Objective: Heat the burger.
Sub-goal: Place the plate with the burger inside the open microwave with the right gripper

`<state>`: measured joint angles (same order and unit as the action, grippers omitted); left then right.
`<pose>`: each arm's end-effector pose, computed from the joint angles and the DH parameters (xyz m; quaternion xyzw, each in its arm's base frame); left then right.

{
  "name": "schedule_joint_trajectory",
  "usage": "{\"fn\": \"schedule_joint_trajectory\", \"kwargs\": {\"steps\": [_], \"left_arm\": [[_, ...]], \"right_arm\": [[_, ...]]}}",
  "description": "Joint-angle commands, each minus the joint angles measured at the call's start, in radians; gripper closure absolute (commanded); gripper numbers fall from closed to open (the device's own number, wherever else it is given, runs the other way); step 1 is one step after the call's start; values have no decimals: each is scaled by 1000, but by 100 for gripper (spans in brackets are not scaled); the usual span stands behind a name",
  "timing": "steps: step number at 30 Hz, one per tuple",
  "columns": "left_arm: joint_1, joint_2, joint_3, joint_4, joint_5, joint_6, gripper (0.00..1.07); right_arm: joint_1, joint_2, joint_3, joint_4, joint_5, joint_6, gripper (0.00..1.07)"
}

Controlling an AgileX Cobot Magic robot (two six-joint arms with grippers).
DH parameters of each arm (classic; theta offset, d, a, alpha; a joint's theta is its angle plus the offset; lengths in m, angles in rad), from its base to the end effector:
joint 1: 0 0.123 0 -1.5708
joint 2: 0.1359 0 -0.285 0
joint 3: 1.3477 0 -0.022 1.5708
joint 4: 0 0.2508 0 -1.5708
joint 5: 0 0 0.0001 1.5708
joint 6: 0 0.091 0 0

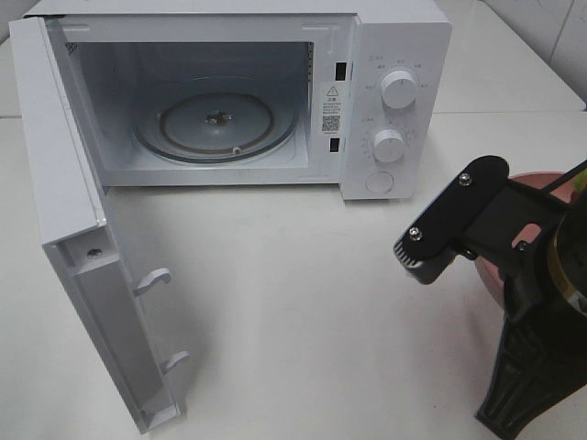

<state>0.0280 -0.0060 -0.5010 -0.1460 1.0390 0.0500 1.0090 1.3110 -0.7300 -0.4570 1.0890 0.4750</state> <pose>-0.0051 -0.0116 0.2800 0.0116 0.8433 -0.0521 0.5347 0.1360 0.1493 0.2226 -0.3594 0.9115 -0.1515 0.1309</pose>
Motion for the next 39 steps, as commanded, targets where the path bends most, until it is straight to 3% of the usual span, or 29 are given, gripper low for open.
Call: {"fn": "schedule_joint_trajectory", "kwargs": {"steps": [1, 19, 39], "left_arm": [[-3, -19, 3, -1, -3, 1, 4], [-3, -19, 3, -1, -3, 1, 4], [-3, -19, 3, -1, -3, 1, 4]], "right_arm": [[27, -9, 2, -57, 34, -27, 107], [222, -9, 2, -87, 35, -139, 107], [226, -9, 2, -160, -55, -337, 107]]}}
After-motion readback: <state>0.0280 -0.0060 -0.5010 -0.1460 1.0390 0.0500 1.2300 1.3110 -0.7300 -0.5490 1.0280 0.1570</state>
